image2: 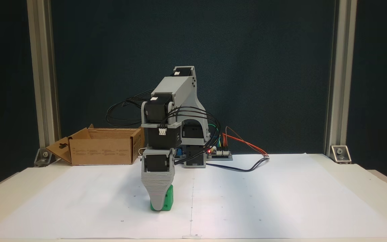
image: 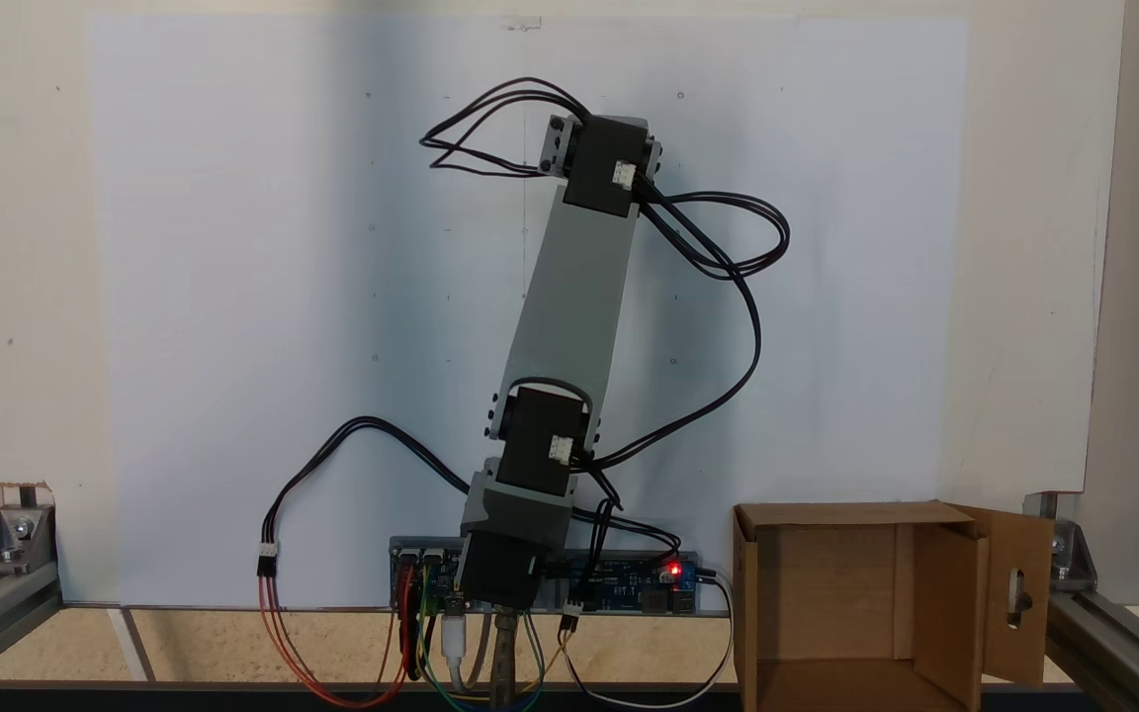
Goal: Grasp a green dice and put it in the bin.
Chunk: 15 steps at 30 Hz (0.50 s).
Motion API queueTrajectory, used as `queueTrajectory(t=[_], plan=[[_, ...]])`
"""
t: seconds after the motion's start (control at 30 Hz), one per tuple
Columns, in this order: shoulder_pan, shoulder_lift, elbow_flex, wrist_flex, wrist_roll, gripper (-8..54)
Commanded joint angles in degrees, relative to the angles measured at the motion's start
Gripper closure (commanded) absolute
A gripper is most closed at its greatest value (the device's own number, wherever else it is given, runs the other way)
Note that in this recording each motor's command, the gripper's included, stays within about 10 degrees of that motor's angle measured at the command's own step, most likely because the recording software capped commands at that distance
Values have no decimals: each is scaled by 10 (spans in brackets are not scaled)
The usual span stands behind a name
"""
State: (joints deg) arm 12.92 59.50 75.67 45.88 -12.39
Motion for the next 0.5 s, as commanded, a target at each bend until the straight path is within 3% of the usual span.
queueTrajectory(t=[0.0,0.17,0.47], plan=[[0,4,-7,-8,4,339],[3,9,-8,-4,8,339],[-6,178,-67,130,25,339]])
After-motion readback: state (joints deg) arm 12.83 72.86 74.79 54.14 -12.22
